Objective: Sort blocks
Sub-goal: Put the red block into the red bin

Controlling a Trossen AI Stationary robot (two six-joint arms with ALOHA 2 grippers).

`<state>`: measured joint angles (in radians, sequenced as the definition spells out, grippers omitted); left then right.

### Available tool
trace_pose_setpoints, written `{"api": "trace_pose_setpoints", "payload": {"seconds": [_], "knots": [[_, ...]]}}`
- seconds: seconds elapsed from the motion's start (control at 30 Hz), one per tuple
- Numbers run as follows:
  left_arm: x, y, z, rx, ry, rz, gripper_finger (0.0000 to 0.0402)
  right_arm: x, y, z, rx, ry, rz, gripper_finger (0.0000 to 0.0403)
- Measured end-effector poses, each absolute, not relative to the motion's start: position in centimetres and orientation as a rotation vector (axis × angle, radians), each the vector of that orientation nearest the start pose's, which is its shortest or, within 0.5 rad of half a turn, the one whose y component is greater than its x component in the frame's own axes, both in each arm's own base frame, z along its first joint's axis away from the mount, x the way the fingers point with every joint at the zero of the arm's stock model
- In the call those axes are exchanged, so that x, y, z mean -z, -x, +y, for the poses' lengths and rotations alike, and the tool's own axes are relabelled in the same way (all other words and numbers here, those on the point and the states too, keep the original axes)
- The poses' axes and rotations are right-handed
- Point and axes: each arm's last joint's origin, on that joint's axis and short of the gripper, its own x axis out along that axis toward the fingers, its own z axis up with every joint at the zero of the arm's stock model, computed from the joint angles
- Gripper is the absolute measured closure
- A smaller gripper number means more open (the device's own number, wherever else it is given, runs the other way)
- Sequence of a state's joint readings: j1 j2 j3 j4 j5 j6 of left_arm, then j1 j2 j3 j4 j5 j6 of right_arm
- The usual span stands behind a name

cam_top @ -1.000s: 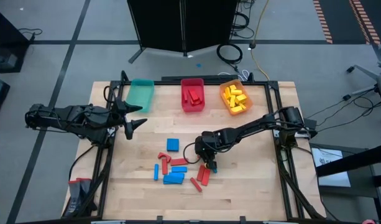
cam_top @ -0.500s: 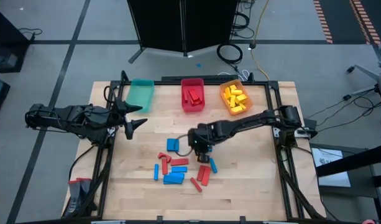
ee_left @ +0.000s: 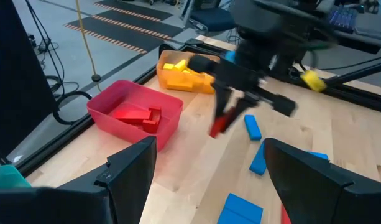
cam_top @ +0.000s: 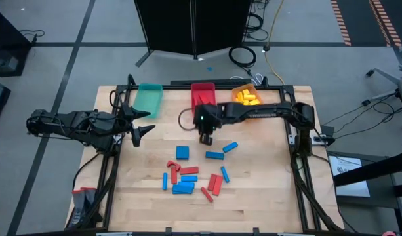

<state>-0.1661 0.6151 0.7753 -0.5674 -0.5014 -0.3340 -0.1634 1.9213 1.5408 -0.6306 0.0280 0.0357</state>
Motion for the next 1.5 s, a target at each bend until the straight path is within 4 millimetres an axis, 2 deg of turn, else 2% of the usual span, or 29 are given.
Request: {"api": "trace_pose_setpoints", "payload": {"seconds": [0.47, 0.67, 0.83, 0.93, 1.2, 1.5], "knots": [[-31.7, -12.3, -0.6, -0.391, 0.194, 0.326, 0.01, -26.1, -38.9, -16.9, 0.411, -0.174, 0.873, 0.0362], [-31.7, -12.3, -0.6, -0.395, 0.193, 0.325, 0.01, -26.6, -37.6, -20.3, 0.506, -0.221, 0.819, 0.0362], [-31.8, -12.3, -0.6, -0.421, 0.188, 0.318, 0.01, -26.5, -37.3, -22.0, 0.546, -0.241, 0.76, 0.0362], [-31.8, -12.2, -0.5, -0.437, 0.184, 0.315, 0.01, -25.6, -37.8, -22.8, 0.552, -0.259, 0.74, 0.0362], [-31.7, -12.3, -0.5, -0.45, 0.179, 0.317, 0.01, -21.6, -38.7, -23.7, 0.542, -0.311, 0.823, 0.0362], [-31.7, -12.4, -0.5, -0.45, 0.178, 0.32, 0.01, -20.1, -37.9, -25.6, 0.578, -0.385, 0.838, 0.0362]]}}
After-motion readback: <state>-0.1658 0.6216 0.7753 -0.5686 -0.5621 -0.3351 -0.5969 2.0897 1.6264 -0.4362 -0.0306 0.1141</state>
